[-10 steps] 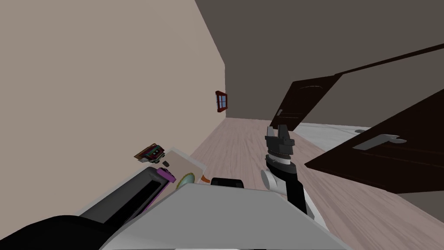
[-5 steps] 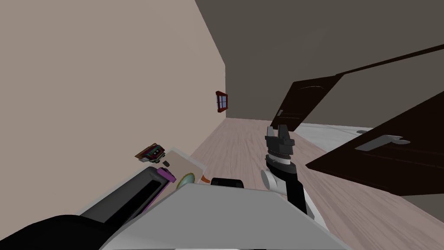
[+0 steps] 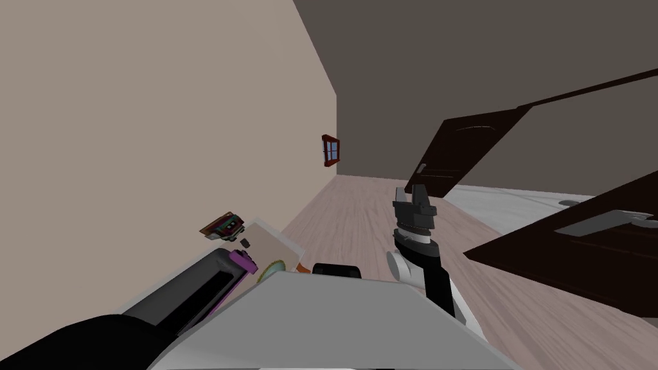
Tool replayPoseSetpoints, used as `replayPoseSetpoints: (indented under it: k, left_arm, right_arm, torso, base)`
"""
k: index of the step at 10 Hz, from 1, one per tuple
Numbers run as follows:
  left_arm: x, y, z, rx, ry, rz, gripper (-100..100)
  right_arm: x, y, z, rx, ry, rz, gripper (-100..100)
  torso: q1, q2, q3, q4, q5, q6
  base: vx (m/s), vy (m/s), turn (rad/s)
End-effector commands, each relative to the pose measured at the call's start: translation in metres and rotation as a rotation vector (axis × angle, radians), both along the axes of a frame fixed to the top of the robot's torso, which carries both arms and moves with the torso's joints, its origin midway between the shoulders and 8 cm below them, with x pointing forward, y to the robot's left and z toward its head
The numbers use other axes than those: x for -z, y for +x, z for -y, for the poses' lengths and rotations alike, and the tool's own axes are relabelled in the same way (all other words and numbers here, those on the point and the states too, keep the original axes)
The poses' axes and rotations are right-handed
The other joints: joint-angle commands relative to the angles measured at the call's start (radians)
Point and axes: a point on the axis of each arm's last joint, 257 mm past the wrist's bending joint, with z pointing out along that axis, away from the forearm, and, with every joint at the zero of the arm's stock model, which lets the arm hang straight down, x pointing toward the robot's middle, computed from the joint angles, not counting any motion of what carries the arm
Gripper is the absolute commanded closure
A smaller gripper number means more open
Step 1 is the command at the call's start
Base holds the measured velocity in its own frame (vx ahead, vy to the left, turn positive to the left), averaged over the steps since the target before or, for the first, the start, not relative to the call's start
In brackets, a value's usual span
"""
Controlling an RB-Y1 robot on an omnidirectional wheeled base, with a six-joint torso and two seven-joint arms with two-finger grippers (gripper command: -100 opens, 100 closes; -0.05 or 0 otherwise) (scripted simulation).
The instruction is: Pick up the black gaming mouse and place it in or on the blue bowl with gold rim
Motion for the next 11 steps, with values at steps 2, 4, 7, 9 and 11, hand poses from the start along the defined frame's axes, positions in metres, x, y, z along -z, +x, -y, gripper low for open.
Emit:
replayPoseSetpoints:
  k: [2, 4, 7, 9, 11]
  left_arm:
    - [-0.021, -0.002, -0.037, -0.006, 0.056, -0.002, 100]
    - [-0.036, -0.006, -0.061, -0.007, 0.092, -0.009, 100]
    - [-0.076, -0.023, -0.114, 0.003, 0.179, -0.044, 100]
    - [-0.087, -0.024, -0.126, 0.015, 0.199, -0.05, 100]
    - [-0.087, -0.03, -0.127, 0.009, 0.2, -0.06, 100]
  right_arm:
    - [0.0, 0.0, 0.0, 0.0, 0.0, 0.0, 0]
    - [0.0, 0.0, 0.0, 0.0, 0.0, 0.0, 0]
    - [0.0, 0.0, 0.0, 0.0, 0.0, 0.0, 0]
    - [0.0, 0.0, 0.0, 0.0, 0.0, 0.0, 0]
    - [0.0, 0.0, 0.0, 0.0, 0.0, 0.0, 0]
  torso:
    - [0.001, 0.002, 0.001, 0.0, 0.0, 0.0]
    - [-0.002, -0.002, -0.001, 0.0, -0.001, 0.001]
    - [-0.009, -0.006, -0.004, -0.002, -0.004, 0.0]
    - [-0.013, -0.006, -0.004, -0.003, -0.004, -0.001]
    - [-0.004, -0.003, -0.002, -0.002, -0.002, 0.0]
  base:
    - [0.036, -0.03, 0.012]
    - [0.072, -0.056, 0.026]
    - [0.119, -0.135, 0.063]
    - [0.089, -0.15, 0.054]
    - [0.022, -0.013, -0.007]
